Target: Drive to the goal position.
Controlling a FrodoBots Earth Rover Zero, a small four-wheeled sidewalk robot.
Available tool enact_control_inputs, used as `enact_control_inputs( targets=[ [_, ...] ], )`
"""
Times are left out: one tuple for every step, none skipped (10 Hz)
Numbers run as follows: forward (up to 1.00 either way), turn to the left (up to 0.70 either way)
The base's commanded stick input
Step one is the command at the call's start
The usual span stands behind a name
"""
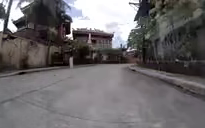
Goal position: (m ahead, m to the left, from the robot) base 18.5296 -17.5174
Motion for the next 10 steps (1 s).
enact_control_inputs(
  targets=[
    [1.00,0.00],
    [1.00,0.00],
    [1.00,0.00],
    [1.00,0.00],
    [1.00,0.00],
    [1.00,0.00],
    [1.00,0.00],
    [1.00,0.00],
    [1.00,0.00],
    [1.00,0.00]
  ],
)
